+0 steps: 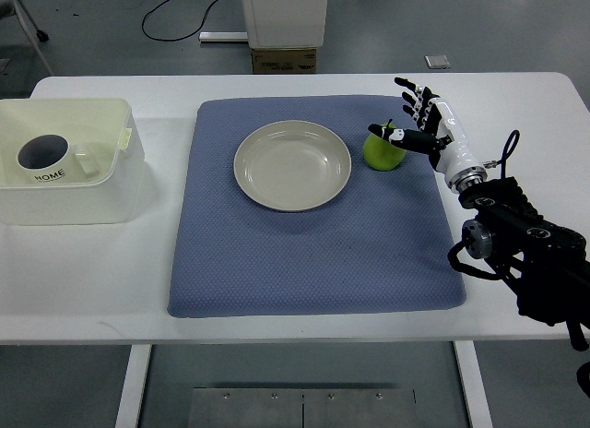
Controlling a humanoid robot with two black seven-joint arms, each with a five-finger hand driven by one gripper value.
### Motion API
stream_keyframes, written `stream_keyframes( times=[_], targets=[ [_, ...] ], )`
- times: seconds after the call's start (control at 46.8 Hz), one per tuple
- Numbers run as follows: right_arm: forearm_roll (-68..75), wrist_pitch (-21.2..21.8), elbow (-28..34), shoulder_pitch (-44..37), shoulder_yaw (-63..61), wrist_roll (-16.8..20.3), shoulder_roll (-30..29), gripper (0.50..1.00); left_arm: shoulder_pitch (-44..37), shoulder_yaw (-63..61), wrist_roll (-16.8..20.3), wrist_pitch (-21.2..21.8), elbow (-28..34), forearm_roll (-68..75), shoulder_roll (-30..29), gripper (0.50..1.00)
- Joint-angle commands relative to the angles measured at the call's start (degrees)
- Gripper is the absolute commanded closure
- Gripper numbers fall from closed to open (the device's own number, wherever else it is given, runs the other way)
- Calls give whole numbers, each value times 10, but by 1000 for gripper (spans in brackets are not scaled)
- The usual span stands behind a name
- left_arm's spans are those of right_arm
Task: Place pear on plate with right hand
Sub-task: 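Move the right hand toward the green pear beside the plate, then close the right hand's fingers around the green pear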
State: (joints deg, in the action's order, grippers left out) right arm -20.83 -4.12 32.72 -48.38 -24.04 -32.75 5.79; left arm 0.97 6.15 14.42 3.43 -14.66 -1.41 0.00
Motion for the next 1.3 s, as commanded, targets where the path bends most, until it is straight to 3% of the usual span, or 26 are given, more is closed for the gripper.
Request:
stream_keyframes(
  times=[0.0,0.983,1.282],
  targets=[
    [0,-1,-8,0,4,0,-5,500,0,0,1,0,0,0,0,500],
    [0,-46,-82,9,44,-13,-58,507,0,0,0,0,0,0,0,500],
    [0,-46,-95,19,45,-13,-58,555,0,0,0,0,0,0,0,500]
  ],
)
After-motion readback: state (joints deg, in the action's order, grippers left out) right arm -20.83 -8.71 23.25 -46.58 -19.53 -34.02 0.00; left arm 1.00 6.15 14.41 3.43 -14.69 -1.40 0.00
